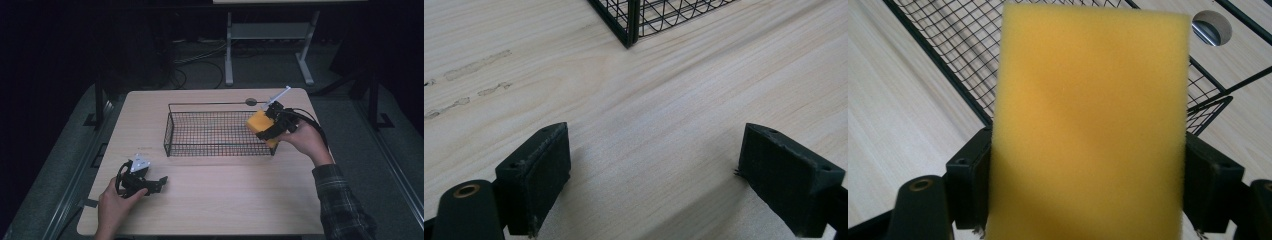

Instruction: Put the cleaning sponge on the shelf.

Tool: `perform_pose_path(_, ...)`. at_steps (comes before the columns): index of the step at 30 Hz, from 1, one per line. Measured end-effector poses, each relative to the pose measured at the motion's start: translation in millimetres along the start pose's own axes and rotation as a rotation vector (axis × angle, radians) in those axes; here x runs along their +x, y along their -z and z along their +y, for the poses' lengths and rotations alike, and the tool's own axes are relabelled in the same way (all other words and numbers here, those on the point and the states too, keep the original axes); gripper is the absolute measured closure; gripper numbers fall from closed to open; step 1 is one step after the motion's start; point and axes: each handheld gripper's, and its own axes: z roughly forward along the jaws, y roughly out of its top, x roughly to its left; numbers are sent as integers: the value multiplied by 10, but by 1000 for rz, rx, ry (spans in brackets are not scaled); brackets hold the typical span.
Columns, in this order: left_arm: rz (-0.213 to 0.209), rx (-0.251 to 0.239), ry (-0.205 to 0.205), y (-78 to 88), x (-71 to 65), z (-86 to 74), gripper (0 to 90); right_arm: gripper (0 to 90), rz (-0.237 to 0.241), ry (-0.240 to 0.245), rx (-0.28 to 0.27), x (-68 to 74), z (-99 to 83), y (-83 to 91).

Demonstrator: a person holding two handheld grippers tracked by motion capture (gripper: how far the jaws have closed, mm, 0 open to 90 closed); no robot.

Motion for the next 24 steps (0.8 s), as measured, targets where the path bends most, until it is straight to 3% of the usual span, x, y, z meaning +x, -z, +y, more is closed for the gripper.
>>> perform_pose_path(24, 0, 0, 0, 0, 0, 0, 126, 223, 10, 0, 21, -122, 231, -368)
